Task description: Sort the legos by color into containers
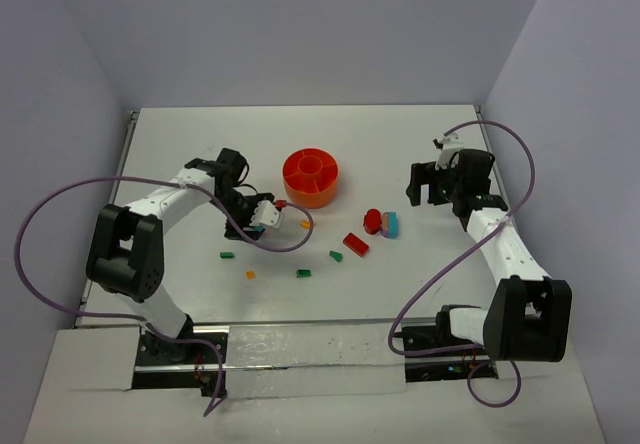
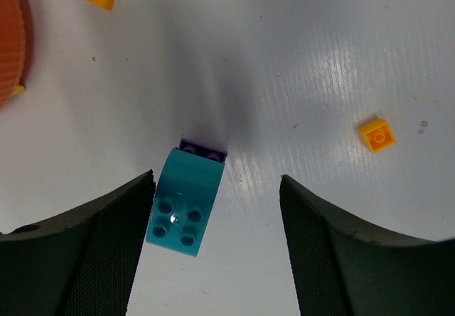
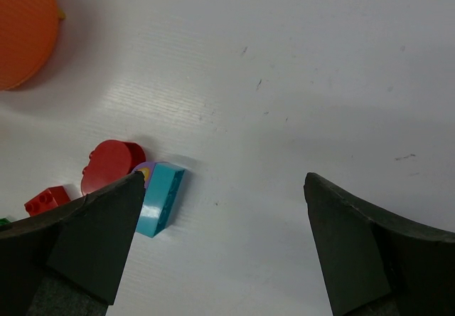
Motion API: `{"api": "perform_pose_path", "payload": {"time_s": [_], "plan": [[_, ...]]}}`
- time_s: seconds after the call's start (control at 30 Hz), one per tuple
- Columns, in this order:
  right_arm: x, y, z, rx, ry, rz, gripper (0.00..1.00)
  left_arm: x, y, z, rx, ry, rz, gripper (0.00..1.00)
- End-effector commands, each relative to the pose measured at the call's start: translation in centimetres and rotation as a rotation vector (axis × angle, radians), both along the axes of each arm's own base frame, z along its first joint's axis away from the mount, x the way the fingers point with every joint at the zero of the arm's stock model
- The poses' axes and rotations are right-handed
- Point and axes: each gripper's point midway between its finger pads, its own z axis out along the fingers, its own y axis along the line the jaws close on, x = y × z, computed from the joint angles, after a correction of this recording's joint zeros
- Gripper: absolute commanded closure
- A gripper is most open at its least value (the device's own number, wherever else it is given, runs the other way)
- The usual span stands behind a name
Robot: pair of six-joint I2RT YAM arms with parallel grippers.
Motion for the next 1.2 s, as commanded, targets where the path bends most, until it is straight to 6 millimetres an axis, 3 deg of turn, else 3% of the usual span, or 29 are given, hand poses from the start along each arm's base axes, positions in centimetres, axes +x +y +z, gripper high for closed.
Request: {"api": "perform_pose_path", "payload": {"time_s": [0.0, 0.2, 0.43, 0.63, 0.9, 1.17], "plan": [[0.6, 0.0, 1.0, -0.001, -0.028, 0.015, 0.0, 0.8, -0.5, 0.1, 0.012, -0.031, -0.035, 0.32], [0.7, 0.1, 1.1, 0.003, -0.031, 0.023, 0.0, 1.4, 0.1, -0.8, 0.054, -0.077, -0.035, 0.43], [0.6, 0.2, 1.0, 0.005, -0.026, 0.025, 0.0, 2.0, 1.1, -1.1, 0.105, -0.154, -0.073, 0.34], [0.6, 0.2, 1.0, 0.005, -0.027, 0.025, 0.0, 2.2, 1.4, -0.7, 0.132, -0.189, -0.114, 0.37], [0.6, 0.2, 0.8, 0.005, -0.024, 0.03, 0.0, 2.4, 0.5, 0.3, 0.185, -0.232, -0.141, 0.33], [0.6, 0.1, 0.7, -0.001, -0.02, 0.026, 0.0, 2.5, 0.4, -0.4, 0.264, -0.252, -0.147, 0.38]]}}
